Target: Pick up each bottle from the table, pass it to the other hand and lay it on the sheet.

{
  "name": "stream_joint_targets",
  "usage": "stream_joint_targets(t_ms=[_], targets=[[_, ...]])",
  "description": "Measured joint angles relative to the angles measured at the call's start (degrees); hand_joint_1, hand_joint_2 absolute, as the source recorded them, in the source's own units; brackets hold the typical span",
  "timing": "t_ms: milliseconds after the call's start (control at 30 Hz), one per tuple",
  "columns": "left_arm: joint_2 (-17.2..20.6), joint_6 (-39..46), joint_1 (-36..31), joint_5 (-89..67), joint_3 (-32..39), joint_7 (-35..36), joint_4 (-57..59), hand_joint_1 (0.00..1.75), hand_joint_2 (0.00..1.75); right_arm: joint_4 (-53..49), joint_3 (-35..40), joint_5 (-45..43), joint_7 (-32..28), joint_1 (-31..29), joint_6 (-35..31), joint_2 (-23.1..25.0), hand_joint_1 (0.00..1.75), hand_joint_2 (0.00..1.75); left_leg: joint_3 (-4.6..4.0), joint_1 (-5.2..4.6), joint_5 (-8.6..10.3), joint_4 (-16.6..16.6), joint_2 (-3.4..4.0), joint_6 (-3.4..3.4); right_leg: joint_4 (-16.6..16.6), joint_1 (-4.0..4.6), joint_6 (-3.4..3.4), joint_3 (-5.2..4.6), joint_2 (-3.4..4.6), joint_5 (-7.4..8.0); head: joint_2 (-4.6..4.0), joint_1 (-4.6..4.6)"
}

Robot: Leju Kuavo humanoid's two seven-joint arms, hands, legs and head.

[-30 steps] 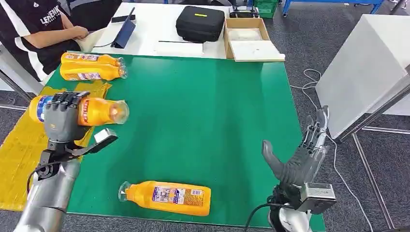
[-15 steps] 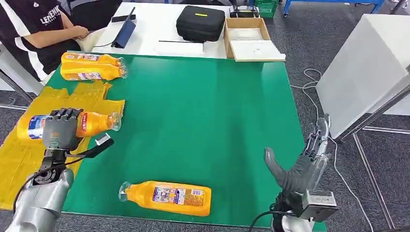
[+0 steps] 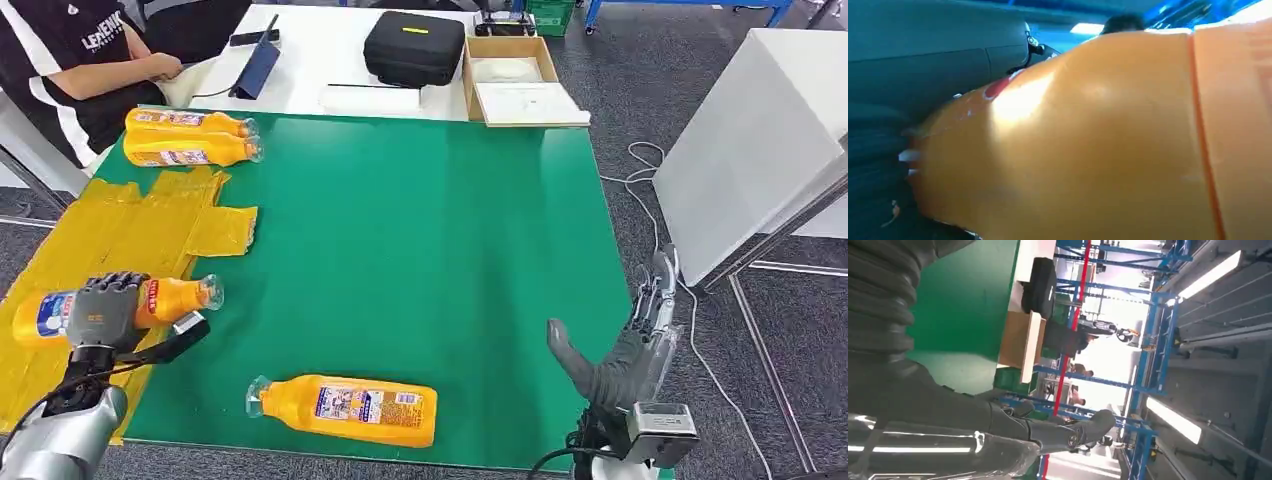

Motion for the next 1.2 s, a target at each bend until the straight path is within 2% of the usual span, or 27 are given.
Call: stream_joint_targets(t_ms=[133, 167, 200, 833, 1033, 1200], targets=[[0.0, 0.0, 0.61, 0.33, 3.07, -0.61, 0.72, 1.75, 1.75, 0.09, 0.0, 0.0, 0.0, -0.08, 0.52, 0.0, 0.0, 1.75, 0.0, 0.0, 0.0, 0.0, -0.02, 0.0, 0.0, 0.0, 0.0, 0.05, -0.01, 0.0, 0.0, 0.0], [0.0, 0.0, 0.63, 0.33, 3.51, -0.63, 0.81, 1.59, 1.75, 0.09, 0.0, 0.0, 0.0, -0.08, 0.55, 0.0, 0.0, 1.75, 0.01, -0.01, 0.0, 0.0, -0.02, 0.0, 0.0, 0.0, 0.0, 0.04, -0.01, 0.01, 0.0, 0.0], [0.0, 0.0, 0.64, 0.33, 3.92, -0.63, 0.88, 0.03, 1.75, 0.09, 0.0, 0.0, 0.0, -0.08, 0.55, 0.0, 0.0, 1.75, 0.01, -0.01, 0.0, 0.0, -0.02, 0.0, 0.0, 0.0, 0.0, 0.05, 0.0, 0.01, 0.0, 0.02], [-0.66, 0.09, 2.83, 0.4, 10.79, -3.13, -0.22, 0.0, 1.75, 1.42, 0.22, 1.36, 0.72, -1.67, 1.77, 0.55, 0.0, 1.75, 0.07, 0.0, 0.0, -0.01, -0.03, -0.01, 0.0, 0.0, 0.0, 0.1, -0.02, 0.0, 0.0, -0.02], [-2.56, 0.13, 3.88, 0.94, 12.4, -8.38, -3.65, 0.0, 1.75, 1.64, 1.01, 3.28, 1.66, -2.35, 2.01, 0.83, 0.0, 1.75, 0.07, -0.01, 0.01, 0.0, -0.04, 0.0, 0.0, -0.01, 0.0, 0.08, -0.03, 0.01, 0.0, 0.02], [-7.27, 0.13, 3.18, 6.98, 13.45, -19.22, -8.65, 0.0, 1.75, 1.7, 3.97, 7.36, 4.39, -4.92, 2.21, 1.86, 0.0, 1.75, 0.07, -0.03, 0.02, 0.02, -0.05, 0.01, 0.0, -0.03, 0.01, 0.09, -0.03, 0.02, 0.0, 0.02]])
